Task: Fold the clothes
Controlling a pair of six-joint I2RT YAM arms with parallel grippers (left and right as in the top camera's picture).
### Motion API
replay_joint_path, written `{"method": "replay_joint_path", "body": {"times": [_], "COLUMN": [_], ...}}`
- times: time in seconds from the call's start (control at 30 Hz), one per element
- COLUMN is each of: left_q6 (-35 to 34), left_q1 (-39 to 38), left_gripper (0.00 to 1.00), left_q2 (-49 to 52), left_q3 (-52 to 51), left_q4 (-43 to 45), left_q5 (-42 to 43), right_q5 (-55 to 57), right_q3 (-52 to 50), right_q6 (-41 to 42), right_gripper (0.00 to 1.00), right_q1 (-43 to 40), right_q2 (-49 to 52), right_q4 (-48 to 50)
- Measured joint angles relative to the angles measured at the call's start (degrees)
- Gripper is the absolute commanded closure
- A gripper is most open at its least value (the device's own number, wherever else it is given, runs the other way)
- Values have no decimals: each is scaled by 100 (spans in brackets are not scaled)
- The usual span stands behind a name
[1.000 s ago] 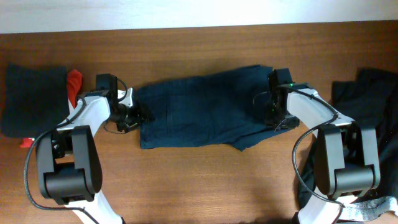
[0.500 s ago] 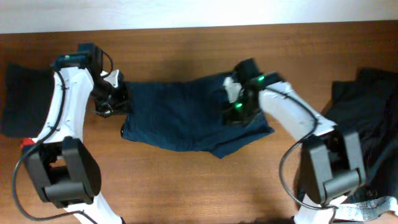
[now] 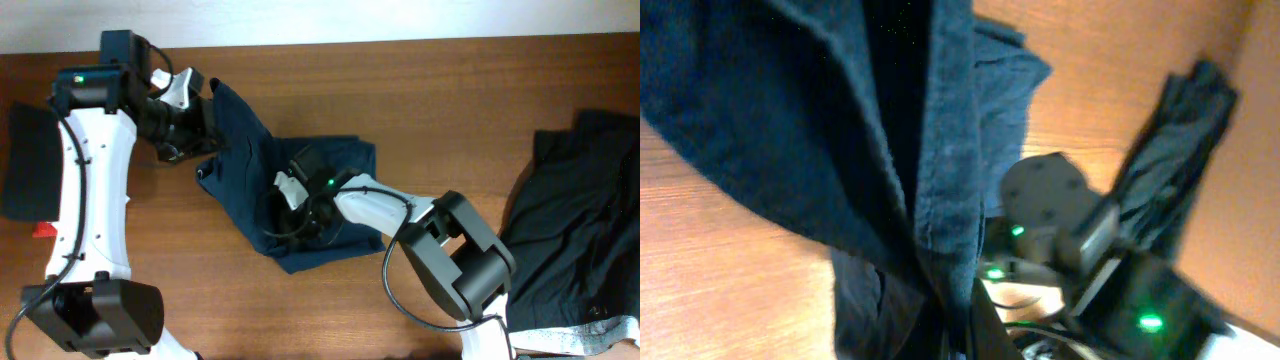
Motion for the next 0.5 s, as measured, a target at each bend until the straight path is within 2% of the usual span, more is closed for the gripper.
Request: {"method": "replay_joint_path", "body": {"times": [0.03,0.07,0.17,0.23,0.5], "left_q6": [0,0,0,-2,-315], "left_q1": [-214,-481,-957,-1174,-2448], "left_gripper": [99,99,99,100,99], "left_q2": [0,0,0,15,629], "left_q3": [0,2,4,4,-63], "left_q4": [13,28,50,52,599], "left_q5": [-291,-614,-1067,-1191,-1228], "right_q5": [11,118,739,1438,1956], "right_q3": [155,527,822,787,142], "right_q6": [-116,-446,-809,-879,-946], "right_gripper": [78,78,77,77,73], "right_q1": [-181,-627,-1620,-2166,-2317], "right_q2": [-2,-85,-426,-455,-470], "right_q4": [-396,-1436,-2922,-3515,-3252]}}
